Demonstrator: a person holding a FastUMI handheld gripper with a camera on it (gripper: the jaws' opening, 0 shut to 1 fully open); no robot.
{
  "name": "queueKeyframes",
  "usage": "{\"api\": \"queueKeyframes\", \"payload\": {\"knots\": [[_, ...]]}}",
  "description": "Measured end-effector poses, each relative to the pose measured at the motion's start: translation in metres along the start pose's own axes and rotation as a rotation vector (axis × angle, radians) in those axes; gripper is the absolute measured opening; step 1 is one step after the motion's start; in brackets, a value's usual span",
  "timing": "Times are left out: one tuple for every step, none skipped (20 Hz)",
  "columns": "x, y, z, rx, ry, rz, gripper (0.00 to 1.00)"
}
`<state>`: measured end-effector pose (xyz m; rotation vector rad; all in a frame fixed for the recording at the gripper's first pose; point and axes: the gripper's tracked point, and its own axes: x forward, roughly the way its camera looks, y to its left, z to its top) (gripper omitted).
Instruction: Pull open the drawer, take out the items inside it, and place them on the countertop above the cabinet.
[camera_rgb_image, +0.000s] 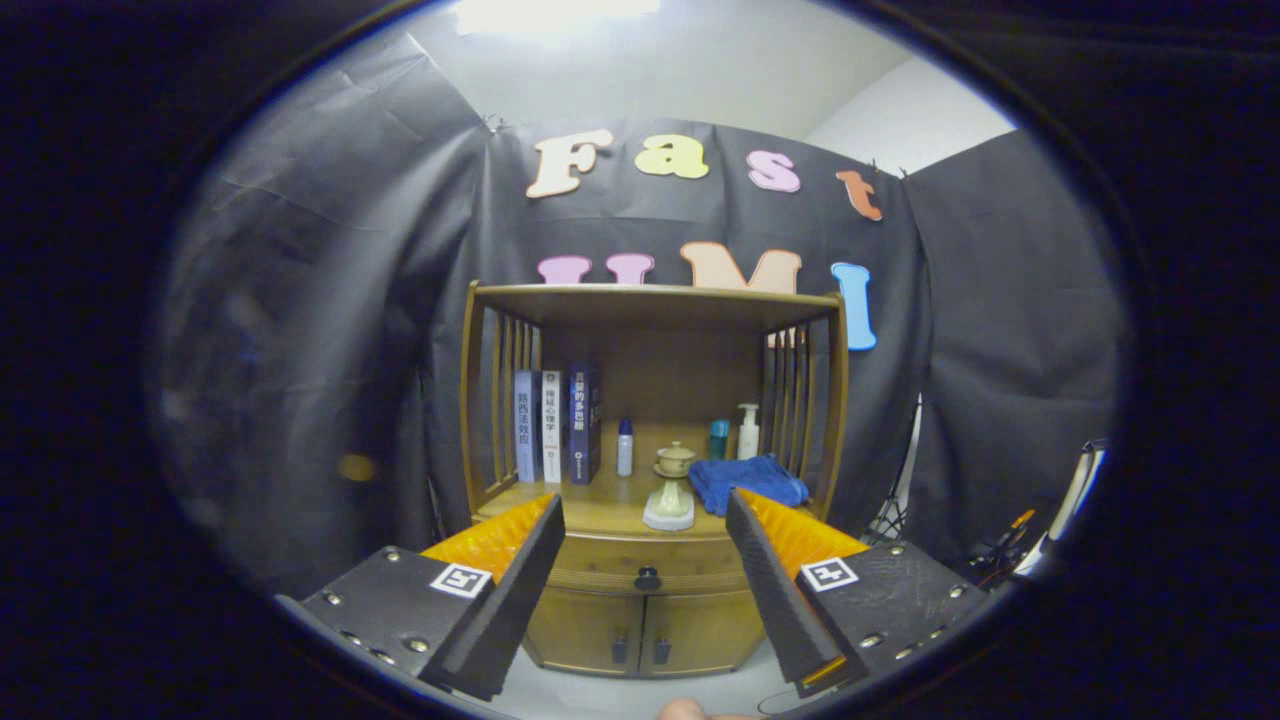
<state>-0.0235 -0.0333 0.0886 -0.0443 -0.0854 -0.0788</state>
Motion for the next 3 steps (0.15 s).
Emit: {"api": "queueKeyframes", "payload": {"knots": [[-0.0030, -0.0007, -0.0013, -0.007, 0.003, 0.001, 0.97], [-0.0035, 0.0004, -0.0043, -0.009, 0.017, 0.006, 0.97], [-0.0045, -0.0006, -0.0089, -0.010, 0.026, 0.008, 0.97]]}}
